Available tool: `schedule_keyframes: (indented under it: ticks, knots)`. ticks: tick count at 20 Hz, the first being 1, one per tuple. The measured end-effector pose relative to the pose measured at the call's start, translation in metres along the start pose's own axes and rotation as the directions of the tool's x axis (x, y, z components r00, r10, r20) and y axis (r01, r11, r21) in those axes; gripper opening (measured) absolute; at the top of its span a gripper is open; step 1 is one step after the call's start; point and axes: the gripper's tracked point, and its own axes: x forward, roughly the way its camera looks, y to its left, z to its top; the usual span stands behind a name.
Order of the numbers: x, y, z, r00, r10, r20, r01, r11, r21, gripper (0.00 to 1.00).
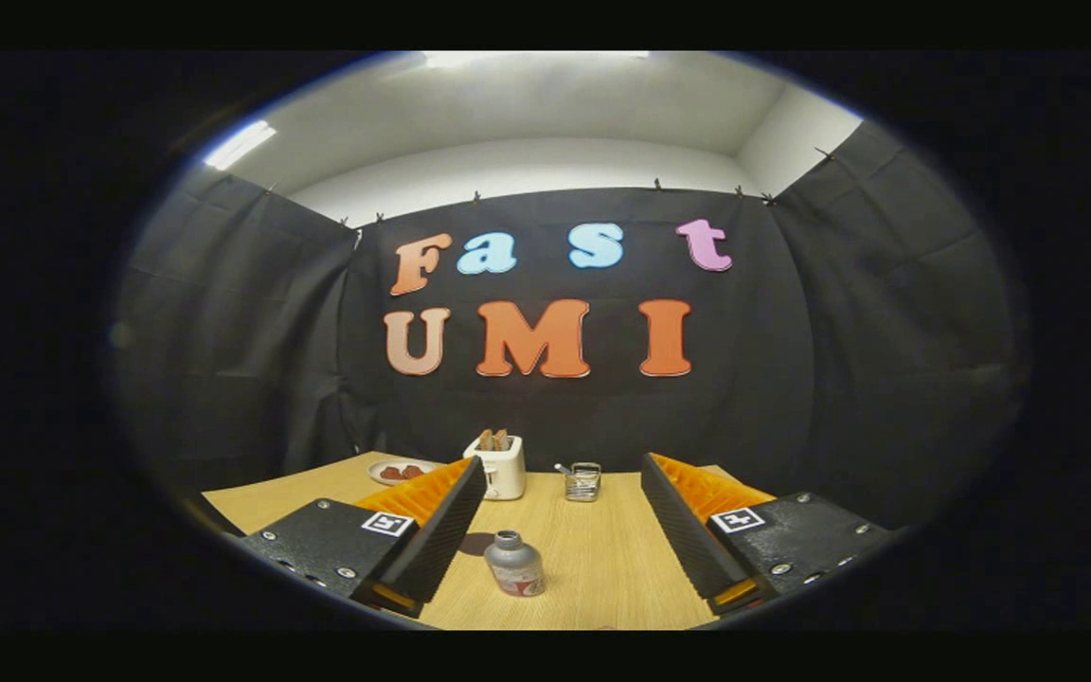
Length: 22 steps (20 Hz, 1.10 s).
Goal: Take the bottle from table, then pour the juice into the cup, finally place the bottle on the coaster
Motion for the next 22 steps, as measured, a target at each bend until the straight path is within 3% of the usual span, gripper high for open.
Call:
schedule_keyframes:
  ticks: [9, 22]
  knots:
    - [0.008, 0.019, -0.064, 0.996, 0.065, -0.069, -0.063, 0.998, 0.019, 0.98]
    - [0.037, 0.030, -0.181, 0.969, 0.068, -0.237, -0.054, 0.996, 0.066, 0.98]
